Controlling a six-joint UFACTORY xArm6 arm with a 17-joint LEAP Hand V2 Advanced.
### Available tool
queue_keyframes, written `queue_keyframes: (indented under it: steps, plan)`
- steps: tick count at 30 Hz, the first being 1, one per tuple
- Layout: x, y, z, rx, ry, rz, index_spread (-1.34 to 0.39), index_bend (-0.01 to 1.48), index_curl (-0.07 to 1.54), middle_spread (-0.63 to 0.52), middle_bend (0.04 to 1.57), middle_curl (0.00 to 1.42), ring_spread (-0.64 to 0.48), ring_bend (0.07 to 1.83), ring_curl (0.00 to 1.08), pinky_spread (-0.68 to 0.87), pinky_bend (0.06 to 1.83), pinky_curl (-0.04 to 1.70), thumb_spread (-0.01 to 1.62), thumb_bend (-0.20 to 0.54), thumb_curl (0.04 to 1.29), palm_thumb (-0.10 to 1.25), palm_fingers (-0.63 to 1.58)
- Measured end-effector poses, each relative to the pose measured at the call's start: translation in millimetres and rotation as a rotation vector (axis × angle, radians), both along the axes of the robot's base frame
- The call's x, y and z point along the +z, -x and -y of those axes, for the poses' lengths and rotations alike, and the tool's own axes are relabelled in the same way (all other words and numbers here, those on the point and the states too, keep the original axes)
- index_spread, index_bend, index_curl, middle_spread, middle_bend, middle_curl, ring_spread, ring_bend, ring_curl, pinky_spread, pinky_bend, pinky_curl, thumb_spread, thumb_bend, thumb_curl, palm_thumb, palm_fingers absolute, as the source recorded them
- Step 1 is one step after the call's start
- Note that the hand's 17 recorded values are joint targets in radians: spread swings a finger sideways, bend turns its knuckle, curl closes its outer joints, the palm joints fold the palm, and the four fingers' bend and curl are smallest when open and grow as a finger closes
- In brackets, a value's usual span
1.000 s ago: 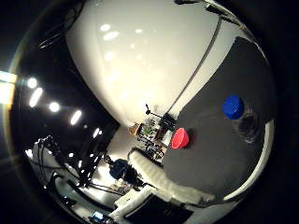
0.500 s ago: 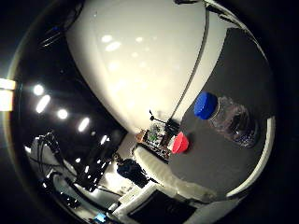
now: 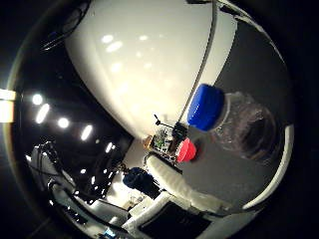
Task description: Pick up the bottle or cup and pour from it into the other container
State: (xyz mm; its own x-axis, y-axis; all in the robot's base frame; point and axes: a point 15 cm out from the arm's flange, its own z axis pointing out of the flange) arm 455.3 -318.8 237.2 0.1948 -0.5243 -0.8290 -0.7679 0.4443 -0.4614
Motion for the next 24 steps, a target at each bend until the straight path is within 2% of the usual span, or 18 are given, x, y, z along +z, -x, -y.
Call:
queue_keyframes:
  steps: [5,12,18,20,24]
  plan:
    - [-5,-8,-21,0.054,0.009,-0.019,-0.18,0.16,0.30,0.06,0.35,0.36,0.14,0.67,0.18,0.37,0.89,-0.01,1.05,-0.026,0.29,0.43,0.22]
    - [-16,-5,-37,0.107,0.023,-0.064,-0.16,0.17,0.30,0.07,0.35,0.36,0.14,0.68,0.18,0.37,0.91,-0.01,1.04,-0.024,0.30,0.45,0.25]
    - [-22,-2,-44,0.138,0.036,-0.095,-0.16,0.17,0.30,0.04,0.38,0.36,0.11,0.79,0.20,0.34,0.96,-0.01,1.04,-0.019,0.30,0.49,0.38]
    - [-24,-1,-48,0.153,0.044,-0.107,-0.16,0.17,0.30,0.02,0.41,0.37,0.07,0.86,0.21,0.30,1.00,-0.01,1.04,-0.021,0.31,0.51,0.45]
    - [-24,-1,-53,0.170,0.052,-0.126,-0.20,0.19,0.31,-0.04,0.52,0.41,-0.04,1.03,0.26,0.08,1.15,-0.01,1.04,-0.016,0.33,0.59,0.73]
